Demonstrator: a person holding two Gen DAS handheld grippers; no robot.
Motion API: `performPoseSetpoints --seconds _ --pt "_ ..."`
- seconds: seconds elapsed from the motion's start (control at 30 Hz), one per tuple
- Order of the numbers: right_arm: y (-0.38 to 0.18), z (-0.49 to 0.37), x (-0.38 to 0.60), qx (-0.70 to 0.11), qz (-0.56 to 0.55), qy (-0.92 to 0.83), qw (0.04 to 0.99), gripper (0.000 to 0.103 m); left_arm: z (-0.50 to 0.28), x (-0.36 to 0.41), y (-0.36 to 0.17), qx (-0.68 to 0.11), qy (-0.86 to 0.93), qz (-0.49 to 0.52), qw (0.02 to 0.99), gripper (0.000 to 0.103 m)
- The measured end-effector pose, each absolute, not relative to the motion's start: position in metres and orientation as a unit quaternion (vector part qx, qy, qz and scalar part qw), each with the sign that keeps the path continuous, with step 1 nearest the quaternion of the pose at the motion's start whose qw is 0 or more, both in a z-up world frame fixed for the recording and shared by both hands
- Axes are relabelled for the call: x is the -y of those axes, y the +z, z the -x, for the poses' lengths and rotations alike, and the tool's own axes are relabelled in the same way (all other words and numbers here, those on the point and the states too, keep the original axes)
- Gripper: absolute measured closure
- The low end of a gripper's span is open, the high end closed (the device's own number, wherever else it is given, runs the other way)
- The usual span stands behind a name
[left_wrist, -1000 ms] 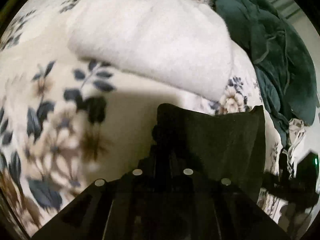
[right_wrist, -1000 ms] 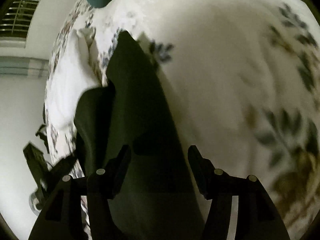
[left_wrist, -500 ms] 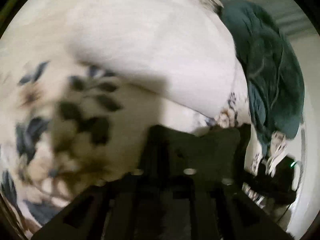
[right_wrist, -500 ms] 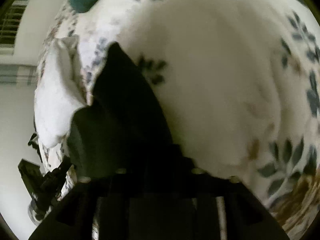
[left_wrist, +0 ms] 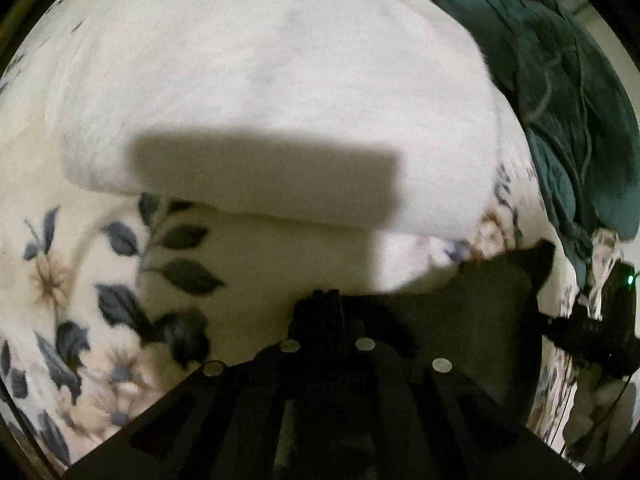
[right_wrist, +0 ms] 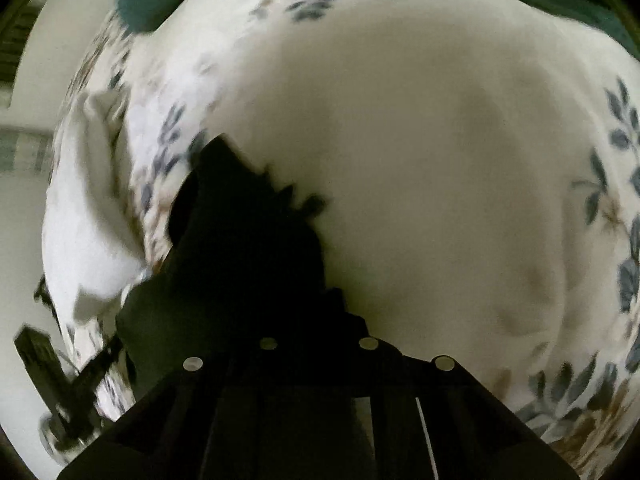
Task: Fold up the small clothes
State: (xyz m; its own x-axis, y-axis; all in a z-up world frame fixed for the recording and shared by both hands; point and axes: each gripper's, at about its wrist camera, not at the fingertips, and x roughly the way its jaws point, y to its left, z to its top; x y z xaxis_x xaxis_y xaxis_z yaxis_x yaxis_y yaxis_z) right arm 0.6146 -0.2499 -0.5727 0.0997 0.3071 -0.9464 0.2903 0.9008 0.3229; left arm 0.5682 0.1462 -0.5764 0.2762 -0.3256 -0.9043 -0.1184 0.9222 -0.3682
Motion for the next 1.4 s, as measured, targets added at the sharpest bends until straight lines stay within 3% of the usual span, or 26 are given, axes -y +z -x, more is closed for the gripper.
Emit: performPoseSetpoints --seconds 0.07,0.1,0.13,0.2,0.23,0.27,0.33,0.63,0.9,1.07,1.27,1.3,1.33,1.37,1.4 --pt "-0.561 -0.610 0.247 -0.675 -0.218 0.024 0.705 0.083 -0.563 -0.143 -0.570 -0.604 -0.072 0.178 0.774 0.102" --pt "-0.554 -0.606 0.248 -0.680 -0.225 0.039 0.697 0.070 -0.558 -0.141 -0.564 -0.608 -0.071 0.171 0.772 0.102" --pt "-0.547 -0.600 0.250 -0.684 -0.231 0.047 0.690 0.049 -0.551 -0.140 -0.560 -0.608 -0.070 0.168 0.773 0.101" --pt "-0.529 -0.580 0.256 -0.679 -0.250 0.067 0.687 0.042 -0.533 -0.136 -0.544 -0.599 -0.063 0.165 0.781 0.098" --pt "-0.519 -0.567 0.259 -0.679 -0.251 0.075 0.685 0.042 -0.523 -0.135 -0.536 -0.595 -0.057 0.163 0.785 0.083" --pt "-0.513 -0.556 0.261 -0.681 -0.249 0.081 0.684 0.042 -0.508 -0.130 -0.527 -0.592 -0.050 0.159 0.788 0.043" --pt "-0.501 -0.526 0.264 -0.686 -0.245 0.090 0.679 0.042 -0.483 -0.130 -0.511 -0.583 -0.037 0.152 0.797 0.004" --pt "-0.491 -0.326 0.287 -0.746 -0.245 0.117 0.608 0.041 -0.313 -0.119 -0.475 -0.598 -0.017 0.214 0.772 0.004" --pt "-0.553 -0.169 0.293 -0.802 -0.264 0.097 0.526 0.041 -0.152 -0.086 -0.555 -0.718 -0.002 0.243 0.652 0.004" --pt "-0.587 -0.120 0.282 -0.805 -0.277 0.108 0.513 0.041 -0.110 -0.071 -0.591 -0.742 -0.019 0.249 0.622 0.004" --pt "-0.612 -0.096 0.282 -0.784 -0.322 0.112 0.518 0.041 -0.106 -0.055 -0.596 -0.728 -0.051 0.259 0.633 0.005" --pt "-0.613 -0.097 0.280 -0.780 -0.332 0.114 0.518 0.041 -0.105 -0.053 -0.594 -0.723 -0.055 0.258 0.638 0.008" --pt "-0.615 -0.093 0.281 -0.776 -0.340 0.117 0.518 0.041 -0.103 -0.050 -0.593 -0.720 -0.060 0.256 0.643 0.018" --pt "-0.614 -0.092 0.280 -0.773 -0.344 0.119 0.519 0.041 -0.102 -0.045 -0.591 -0.717 -0.066 0.252 0.646 0.038" --pt "-0.614 -0.088 0.277 -0.771 -0.346 0.123 0.520 0.041 -0.102 -0.042 -0.588 -0.717 -0.067 0.244 0.649 0.048"
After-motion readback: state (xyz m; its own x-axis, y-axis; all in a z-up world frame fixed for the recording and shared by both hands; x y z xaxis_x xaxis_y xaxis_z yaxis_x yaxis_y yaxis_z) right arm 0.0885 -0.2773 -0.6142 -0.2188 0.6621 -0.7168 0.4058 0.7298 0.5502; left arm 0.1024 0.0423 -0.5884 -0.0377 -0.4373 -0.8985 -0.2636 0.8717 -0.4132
